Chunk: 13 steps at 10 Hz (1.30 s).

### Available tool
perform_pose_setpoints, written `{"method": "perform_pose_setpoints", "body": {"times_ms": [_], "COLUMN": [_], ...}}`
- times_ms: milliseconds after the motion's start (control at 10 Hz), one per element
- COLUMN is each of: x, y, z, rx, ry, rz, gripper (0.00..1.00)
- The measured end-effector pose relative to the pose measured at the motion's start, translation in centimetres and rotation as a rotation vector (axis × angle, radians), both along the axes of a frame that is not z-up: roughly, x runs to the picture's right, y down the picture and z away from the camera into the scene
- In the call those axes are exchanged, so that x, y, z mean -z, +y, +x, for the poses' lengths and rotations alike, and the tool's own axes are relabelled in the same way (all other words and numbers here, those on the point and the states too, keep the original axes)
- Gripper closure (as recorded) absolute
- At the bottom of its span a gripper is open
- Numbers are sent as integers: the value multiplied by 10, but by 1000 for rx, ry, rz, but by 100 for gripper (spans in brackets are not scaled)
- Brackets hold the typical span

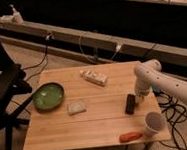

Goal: Push the eraser across the table

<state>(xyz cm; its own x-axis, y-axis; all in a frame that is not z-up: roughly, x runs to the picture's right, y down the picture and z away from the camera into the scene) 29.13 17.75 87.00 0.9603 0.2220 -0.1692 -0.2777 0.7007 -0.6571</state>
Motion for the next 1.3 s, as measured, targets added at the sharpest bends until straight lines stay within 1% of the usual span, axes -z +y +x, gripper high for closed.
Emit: {"method": "perform_pose_setpoints", "body": {"times_ms": [100, 200, 400, 600, 800, 1100, 1300], "x": [1, 0, 2, 3, 6, 7, 9], "y": [-1, -2, 0, 1, 3, 9, 14], "z": [-4, -13, -37, -68, -84, -119, -129], "rx": [9, 19, 35, 48, 61, 97, 116], "ry": [-14, -32, -73, -120, -157, -233, -262], "rz": [0, 0, -4, -9, -13, -29, -38], "gripper": [98, 100, 100, 100, 100, 100, 100]}}
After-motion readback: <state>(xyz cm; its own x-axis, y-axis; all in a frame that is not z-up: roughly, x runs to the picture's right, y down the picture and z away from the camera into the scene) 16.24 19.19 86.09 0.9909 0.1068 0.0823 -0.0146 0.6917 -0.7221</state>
